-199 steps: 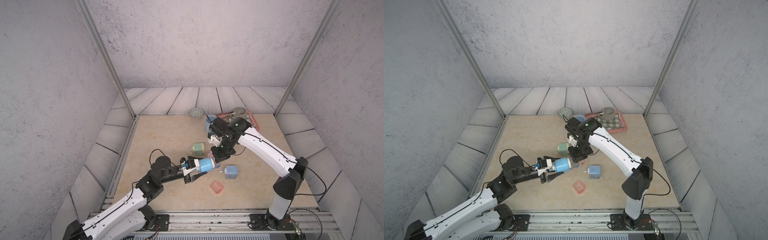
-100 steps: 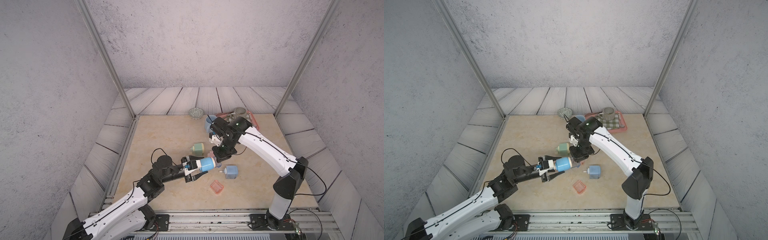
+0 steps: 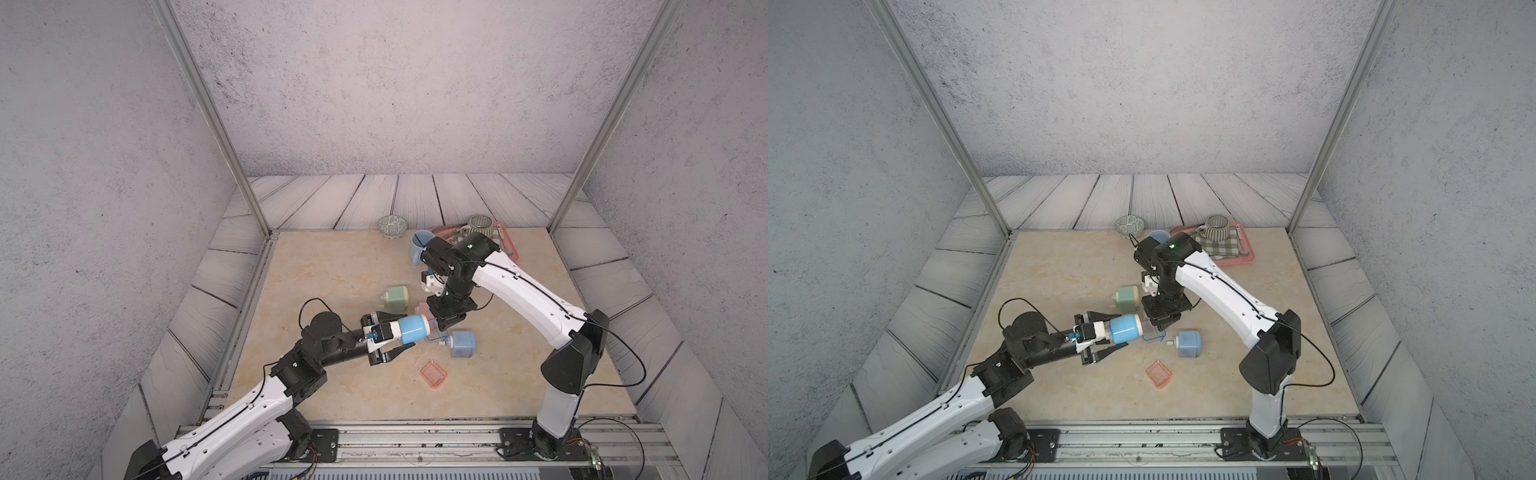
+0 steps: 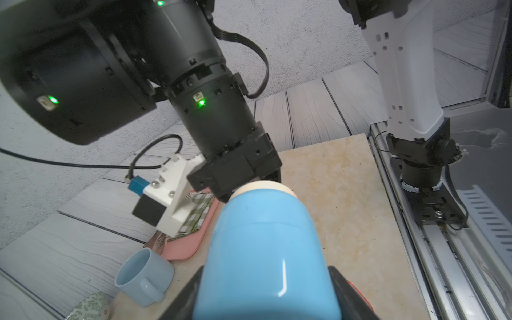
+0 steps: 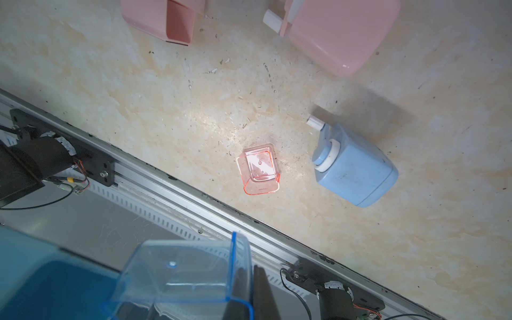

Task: Put the tray back into the pencil sharpener
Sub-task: Close the container of the pencil sharpener.

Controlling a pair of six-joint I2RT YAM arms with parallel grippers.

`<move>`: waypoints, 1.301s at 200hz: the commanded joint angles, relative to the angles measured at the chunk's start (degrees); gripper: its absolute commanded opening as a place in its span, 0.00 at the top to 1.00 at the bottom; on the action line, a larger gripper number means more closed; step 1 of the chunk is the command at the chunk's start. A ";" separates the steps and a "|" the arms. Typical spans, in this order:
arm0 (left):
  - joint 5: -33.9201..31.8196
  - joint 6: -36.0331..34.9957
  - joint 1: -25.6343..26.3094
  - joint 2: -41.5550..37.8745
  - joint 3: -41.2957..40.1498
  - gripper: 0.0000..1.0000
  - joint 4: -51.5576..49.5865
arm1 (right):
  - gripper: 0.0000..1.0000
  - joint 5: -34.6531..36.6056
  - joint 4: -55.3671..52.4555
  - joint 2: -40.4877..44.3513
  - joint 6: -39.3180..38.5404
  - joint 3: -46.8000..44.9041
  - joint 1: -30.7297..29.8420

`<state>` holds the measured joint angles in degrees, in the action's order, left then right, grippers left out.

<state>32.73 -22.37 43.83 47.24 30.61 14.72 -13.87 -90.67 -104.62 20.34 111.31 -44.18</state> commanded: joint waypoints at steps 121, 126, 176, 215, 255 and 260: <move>-1.43 1.17 -0.31 3.44 3.73 1.00 -0.11 | 1.00 -4.83 -5.23 -2.21 3.68 7.91 -0.79; -1.02 1.45 -0.25 3.66 3.90 1.00 -0.13 | 1.00 -5.36 -5.01 -2.17 3.47 8.10 -0.89; 3.48 4.54 -0.29 7.00 5.81 1.00 -2.60 | 1.00 -11.14 -2.17 -0.67 0.35 8.05 -1.26; 5.28 9.93 -0.28 10.91 5.41 1.00 1.62 | 1.00 -15.34 0.70 0.08 1.46 5.32 -1.25; 4.86 14.74 -0.89 11.73 2.44 1.00 7.88 | 1.00 -18.46 3.95 2.98 1.78 0.11 0.24; 4.79 15.17 -0.90 11.82 2.15 1.00 8.32 | 1.00 -18.58 4.09 3.21 1.88 -0.22 0.32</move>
<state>36.77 -9.87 42.87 57.98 34.68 18.33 -17.93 -90.00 -105.54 22.50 112.18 -43.18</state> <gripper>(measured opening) 0.618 0.060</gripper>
